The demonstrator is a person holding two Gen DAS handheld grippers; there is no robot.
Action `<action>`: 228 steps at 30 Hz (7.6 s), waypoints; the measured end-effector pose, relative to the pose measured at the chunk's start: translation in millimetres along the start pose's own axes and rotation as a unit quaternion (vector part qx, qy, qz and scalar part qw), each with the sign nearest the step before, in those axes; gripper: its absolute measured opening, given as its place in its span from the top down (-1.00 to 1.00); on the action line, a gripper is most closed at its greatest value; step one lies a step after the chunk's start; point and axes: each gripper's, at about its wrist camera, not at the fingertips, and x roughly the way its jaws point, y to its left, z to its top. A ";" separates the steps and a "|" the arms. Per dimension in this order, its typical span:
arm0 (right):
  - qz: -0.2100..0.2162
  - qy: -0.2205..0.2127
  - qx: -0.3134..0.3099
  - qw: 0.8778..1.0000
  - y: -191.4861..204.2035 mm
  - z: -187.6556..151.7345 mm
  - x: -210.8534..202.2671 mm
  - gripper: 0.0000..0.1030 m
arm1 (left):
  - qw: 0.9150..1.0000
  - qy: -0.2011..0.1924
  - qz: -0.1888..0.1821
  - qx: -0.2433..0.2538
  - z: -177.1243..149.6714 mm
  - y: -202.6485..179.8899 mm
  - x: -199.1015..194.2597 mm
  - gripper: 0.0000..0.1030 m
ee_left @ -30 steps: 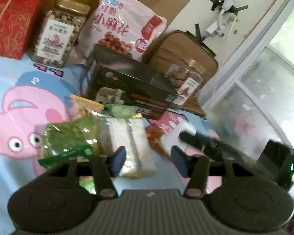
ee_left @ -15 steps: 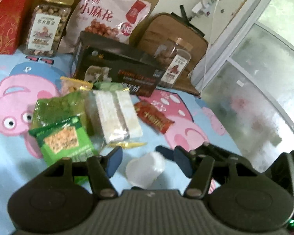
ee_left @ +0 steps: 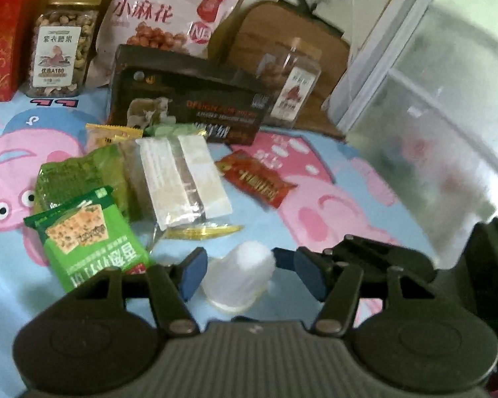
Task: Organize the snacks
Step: 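Carry the white cup into the black box and release, then grasp the small green packet with the right gripper, then drop the green packet into the black box, then grasp the light green tissue pack with the right gripper, then carry the tissue pack into the black box and release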
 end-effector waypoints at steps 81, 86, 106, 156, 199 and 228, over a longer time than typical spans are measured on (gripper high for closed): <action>-0.038 -0.141 0.071 0.987 -35.7 65.7 -19.8 0.92 | 0.987 -0.109 0.065 -0.103 23.3 78.3 -53.2 0.03; -0.026 -0.116 0.048 0.992 -17.8 47.8 -17.8 0.90 | 0.985 -0.115 0.064 -0.111 5.4 80.1 -72.4 -0.05; -0.086 -0.031 0.341 0.935 -129.4 37.8 29.3 -0.03 | 0.990 -0.105 0.032 -0.085 -20.3 52.0 -79.3 -0.15; 0.142 -0.002 0.021 0.990 63.6 48.6 -2.8 -0.08 | 0.979 -0.141 0.058 -0.138 -48.1 99.7 -123.2 -0.15; 0.090 0.015 -0.021 0.996 79.4 28.0 12.6 -0.06 | 0.986 -0.093 0.042 -0.131 -61.5 94.6 -108.1 -0.13; -0.037 -0.090 0.048 0.994 -60.6 100.9 32.8 0.35 | 0.995 -0.103 0.014 -0.008 142.3 26.6 15.1 0.06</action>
